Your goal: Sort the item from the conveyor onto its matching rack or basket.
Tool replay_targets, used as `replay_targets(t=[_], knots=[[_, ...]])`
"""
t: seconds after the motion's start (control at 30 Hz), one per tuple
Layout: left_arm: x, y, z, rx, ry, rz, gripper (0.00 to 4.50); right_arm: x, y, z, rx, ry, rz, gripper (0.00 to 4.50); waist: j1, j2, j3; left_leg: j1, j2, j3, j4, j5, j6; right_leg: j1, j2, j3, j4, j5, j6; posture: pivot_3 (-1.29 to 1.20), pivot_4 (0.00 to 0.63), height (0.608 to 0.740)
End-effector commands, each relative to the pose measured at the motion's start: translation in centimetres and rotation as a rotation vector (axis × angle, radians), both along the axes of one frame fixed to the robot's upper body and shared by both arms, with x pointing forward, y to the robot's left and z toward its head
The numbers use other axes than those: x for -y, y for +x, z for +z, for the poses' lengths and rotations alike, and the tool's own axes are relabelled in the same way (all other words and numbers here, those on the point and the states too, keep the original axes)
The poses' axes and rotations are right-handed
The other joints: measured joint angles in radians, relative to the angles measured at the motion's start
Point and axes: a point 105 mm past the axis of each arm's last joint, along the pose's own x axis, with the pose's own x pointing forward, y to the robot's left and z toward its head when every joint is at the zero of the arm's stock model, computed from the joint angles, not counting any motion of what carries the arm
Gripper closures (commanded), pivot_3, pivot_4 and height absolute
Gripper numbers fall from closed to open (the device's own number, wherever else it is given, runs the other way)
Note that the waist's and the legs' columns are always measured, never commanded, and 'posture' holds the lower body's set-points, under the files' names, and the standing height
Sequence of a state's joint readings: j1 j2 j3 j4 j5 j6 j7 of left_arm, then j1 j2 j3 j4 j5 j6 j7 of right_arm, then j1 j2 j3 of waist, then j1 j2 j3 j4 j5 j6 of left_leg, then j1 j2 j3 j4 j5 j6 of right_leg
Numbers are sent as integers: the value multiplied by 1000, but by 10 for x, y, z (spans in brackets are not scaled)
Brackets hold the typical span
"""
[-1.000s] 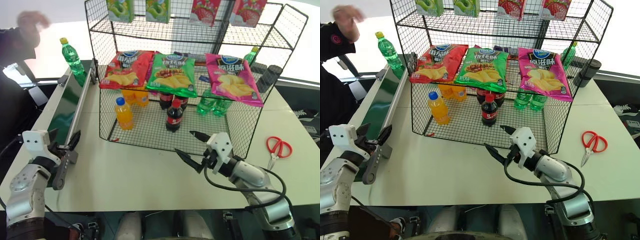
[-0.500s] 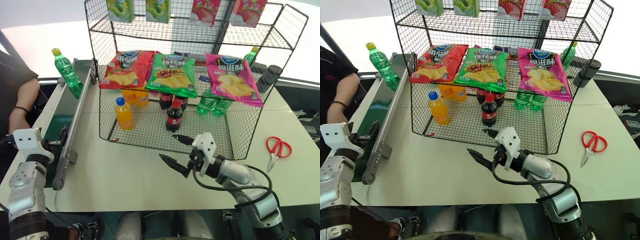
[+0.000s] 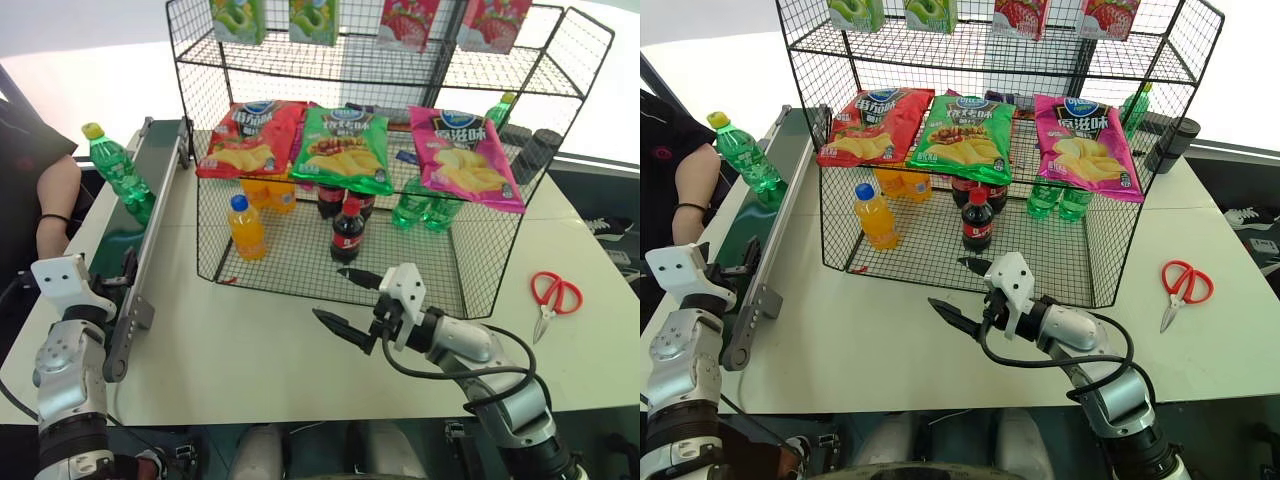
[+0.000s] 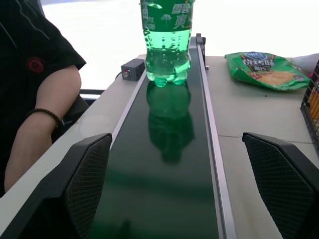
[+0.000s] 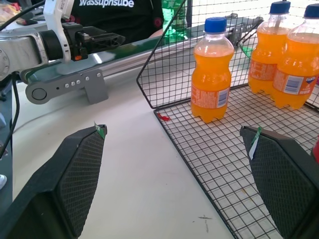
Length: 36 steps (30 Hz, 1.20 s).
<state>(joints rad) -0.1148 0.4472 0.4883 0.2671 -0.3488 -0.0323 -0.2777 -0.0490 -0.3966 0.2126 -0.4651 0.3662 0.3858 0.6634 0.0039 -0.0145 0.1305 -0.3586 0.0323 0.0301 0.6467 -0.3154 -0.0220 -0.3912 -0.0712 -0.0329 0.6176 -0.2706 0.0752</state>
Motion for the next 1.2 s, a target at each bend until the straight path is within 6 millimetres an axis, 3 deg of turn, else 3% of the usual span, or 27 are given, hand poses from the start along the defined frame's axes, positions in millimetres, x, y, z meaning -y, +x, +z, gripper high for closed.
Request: replay_targets(t=[0.03,0.97,1.03,1.13,1.2], knots=[[-10,-4,14,67,10,57,0,-5,-1,11,45,33,25,46,0,0,0,0,0,0,0,0,0,0,0,0,0,0,0,0,150,740],[-21,-2,13,93,-16,107,0,-8,-3,11,29,47,64,46,-17,0,0,-1,-1,0,-2,0,0,-1,-2,0,-1,-1,-1,0,150,740],[-21,-3,13,97,-25,106,575,-8,-3,11,28,46,67,0,-17,0,0,-1,-1,0,-2,0,0,-1,-2,0,-1,-1,-2,0,150,740],[-21,-4,13,100,-27,100,1789,-8,-3,10,27,46,69,0,-15,0,0,-1,-1,0,-2,0,-1,-1,-3,-1,-1,-1,-2,0,150,740],[-22,-5,14,102,-21,100,1818,-8,-3,10,25,45,72,0,-15,0,0,-1,-1,0,-2,0,-1,-1,-3,-1,-1,-1,-2,0,150,740]])
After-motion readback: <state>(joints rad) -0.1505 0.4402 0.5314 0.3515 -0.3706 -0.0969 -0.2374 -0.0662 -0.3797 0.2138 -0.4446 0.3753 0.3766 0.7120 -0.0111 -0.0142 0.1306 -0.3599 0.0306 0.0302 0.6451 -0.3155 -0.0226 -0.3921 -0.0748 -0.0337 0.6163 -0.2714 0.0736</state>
